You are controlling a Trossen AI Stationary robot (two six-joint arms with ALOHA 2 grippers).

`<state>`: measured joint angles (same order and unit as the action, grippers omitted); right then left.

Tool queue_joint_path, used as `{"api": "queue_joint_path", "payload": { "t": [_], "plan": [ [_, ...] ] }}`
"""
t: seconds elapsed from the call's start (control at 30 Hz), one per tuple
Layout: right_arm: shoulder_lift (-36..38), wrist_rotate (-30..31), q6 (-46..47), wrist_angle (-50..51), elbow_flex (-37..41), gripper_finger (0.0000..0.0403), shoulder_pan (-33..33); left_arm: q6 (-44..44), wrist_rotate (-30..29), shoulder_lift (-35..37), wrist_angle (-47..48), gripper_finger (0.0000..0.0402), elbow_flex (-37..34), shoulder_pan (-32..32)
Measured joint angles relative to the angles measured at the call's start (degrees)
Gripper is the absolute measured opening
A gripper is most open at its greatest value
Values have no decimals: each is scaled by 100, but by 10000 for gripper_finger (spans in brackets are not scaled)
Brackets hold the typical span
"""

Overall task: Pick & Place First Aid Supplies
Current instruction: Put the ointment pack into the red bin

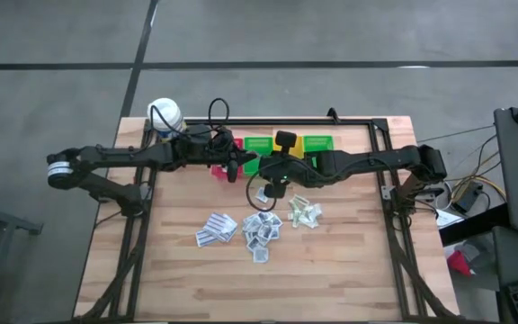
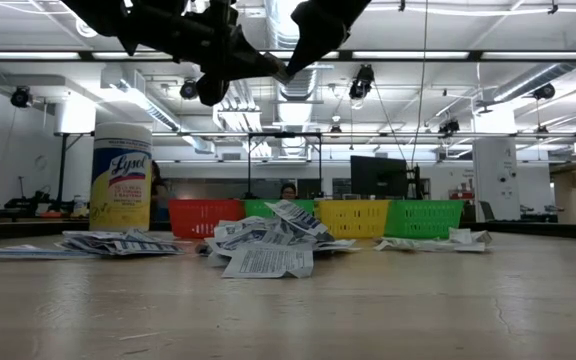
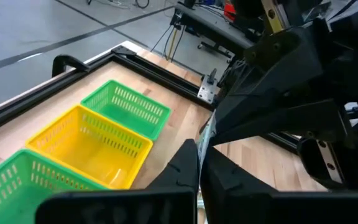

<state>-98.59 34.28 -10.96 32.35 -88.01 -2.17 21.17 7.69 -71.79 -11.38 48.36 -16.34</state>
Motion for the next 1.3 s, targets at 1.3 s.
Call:
{"api": "queue_joint_path", "payload": {
  "t": [1.3],
  "plan": [
    [72, -588, 517, 1579, 7, 138, 329, 300, -1744, 3, 1724, 0, 11, -203]
  ]
}}
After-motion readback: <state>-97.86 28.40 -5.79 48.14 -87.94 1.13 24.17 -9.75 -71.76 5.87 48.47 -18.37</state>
